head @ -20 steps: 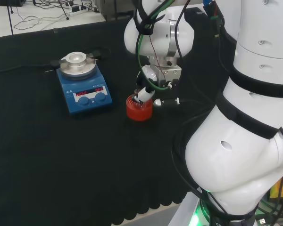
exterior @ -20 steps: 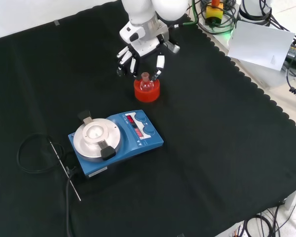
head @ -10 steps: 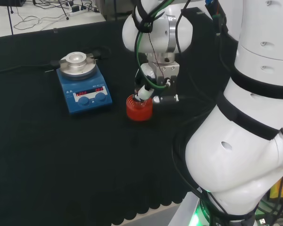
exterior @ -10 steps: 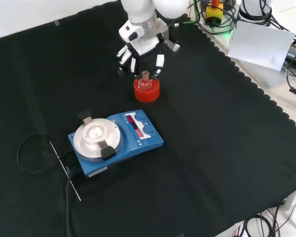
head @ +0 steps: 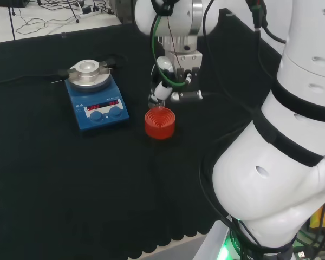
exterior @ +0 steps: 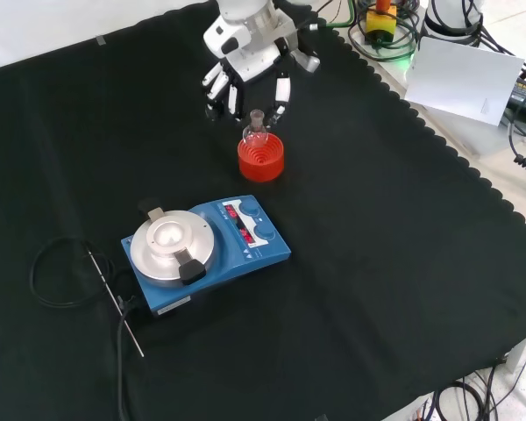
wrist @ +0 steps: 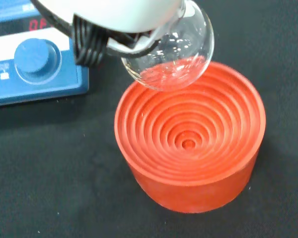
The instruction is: Pick up the round-bottom flask.
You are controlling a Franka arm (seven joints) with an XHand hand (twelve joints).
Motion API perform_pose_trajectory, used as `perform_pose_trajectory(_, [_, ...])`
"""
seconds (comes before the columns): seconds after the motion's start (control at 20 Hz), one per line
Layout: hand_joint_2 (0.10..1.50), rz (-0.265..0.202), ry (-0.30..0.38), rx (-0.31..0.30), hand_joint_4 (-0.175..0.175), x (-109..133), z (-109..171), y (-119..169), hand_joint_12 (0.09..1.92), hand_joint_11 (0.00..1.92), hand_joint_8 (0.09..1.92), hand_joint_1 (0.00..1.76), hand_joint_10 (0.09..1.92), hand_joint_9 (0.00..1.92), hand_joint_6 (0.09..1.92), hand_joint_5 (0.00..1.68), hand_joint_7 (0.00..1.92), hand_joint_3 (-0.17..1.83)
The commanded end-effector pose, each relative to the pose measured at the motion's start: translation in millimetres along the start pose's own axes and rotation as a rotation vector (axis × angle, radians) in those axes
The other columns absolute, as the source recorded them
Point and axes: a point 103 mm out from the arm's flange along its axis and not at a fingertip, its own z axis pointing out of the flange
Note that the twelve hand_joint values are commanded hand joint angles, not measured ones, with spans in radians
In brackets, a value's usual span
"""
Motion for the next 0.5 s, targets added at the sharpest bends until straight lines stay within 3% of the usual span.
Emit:
perform_pose_trajectory(0.05, [0.64,0.003,-0.046,0.002,0.175,9,-23,-2,1.36,0.27,0.73,1.11,0.66,0.57,0.85,1.20,0.35,0.75])
perform_pose_trajectory(0.5, [0.64,0.007,-0.086,0.004,0.175,14,-43,8,1.36,0.26,0.73,1.11,0.66,0.56,0.86,1.19,0.34,0.75])
